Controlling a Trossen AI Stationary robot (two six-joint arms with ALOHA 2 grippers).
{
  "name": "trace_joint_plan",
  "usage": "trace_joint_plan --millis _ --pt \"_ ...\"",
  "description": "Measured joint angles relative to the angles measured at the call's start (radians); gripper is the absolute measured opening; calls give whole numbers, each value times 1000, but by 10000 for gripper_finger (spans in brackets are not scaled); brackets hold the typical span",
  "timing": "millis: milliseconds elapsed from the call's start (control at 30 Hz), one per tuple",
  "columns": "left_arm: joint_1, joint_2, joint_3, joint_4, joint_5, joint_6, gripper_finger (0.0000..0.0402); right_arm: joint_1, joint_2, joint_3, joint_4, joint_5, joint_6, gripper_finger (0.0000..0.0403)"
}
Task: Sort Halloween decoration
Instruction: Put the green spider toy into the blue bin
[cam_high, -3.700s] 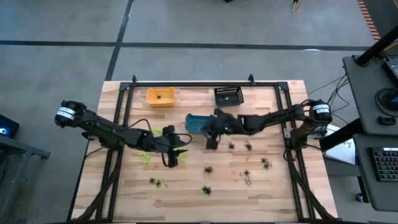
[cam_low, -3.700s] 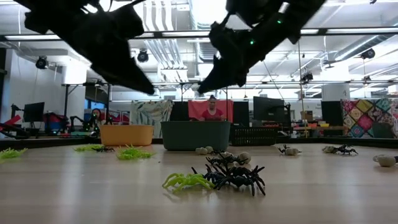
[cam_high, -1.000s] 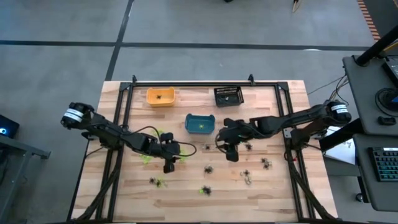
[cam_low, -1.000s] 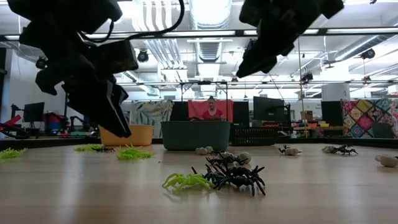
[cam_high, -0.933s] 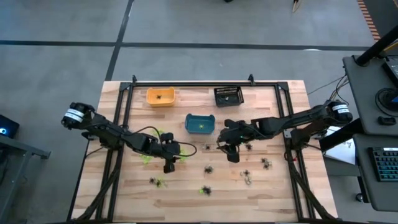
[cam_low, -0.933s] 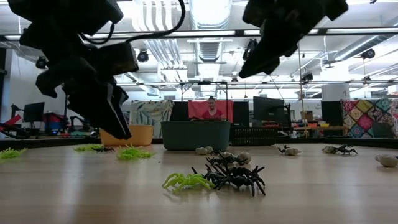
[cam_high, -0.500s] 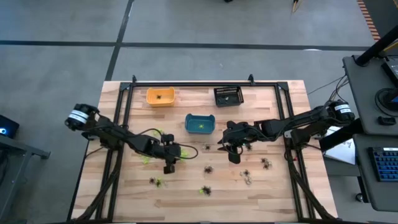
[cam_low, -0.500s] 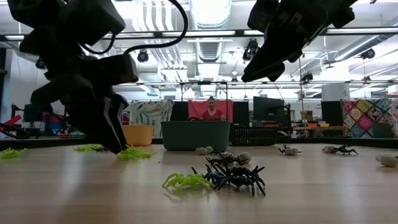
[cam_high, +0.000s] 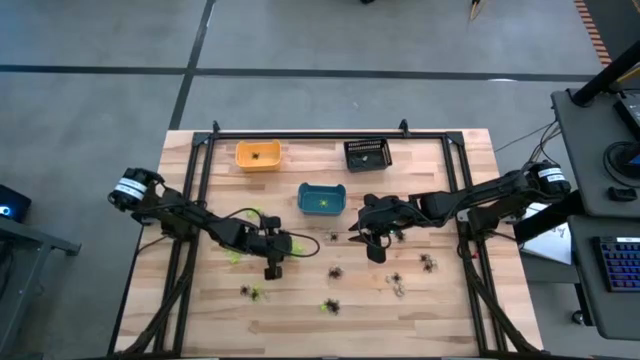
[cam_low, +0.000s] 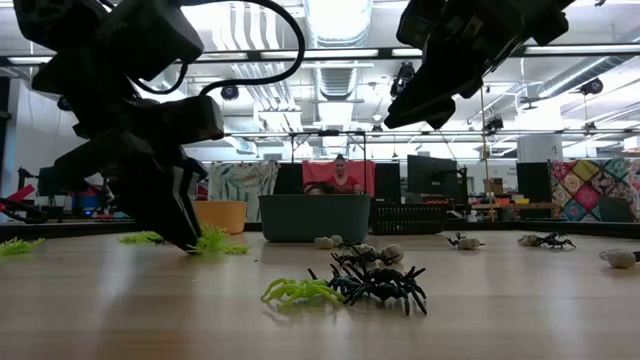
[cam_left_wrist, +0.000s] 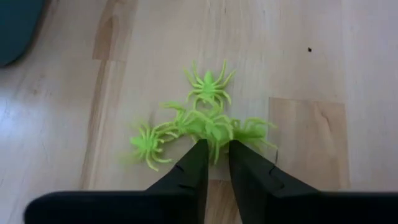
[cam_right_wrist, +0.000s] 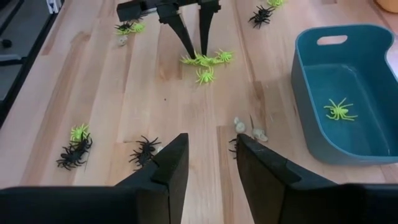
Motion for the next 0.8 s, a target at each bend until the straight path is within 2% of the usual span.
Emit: trace_joint_plan --millis 233,800 --pt "0 -2 -1 -2 0 -5 3 0 0 0 0 0 5 123" --pt "-9 -101 -2 -20 9 -15 0 0 0 0 17 0 4 123"
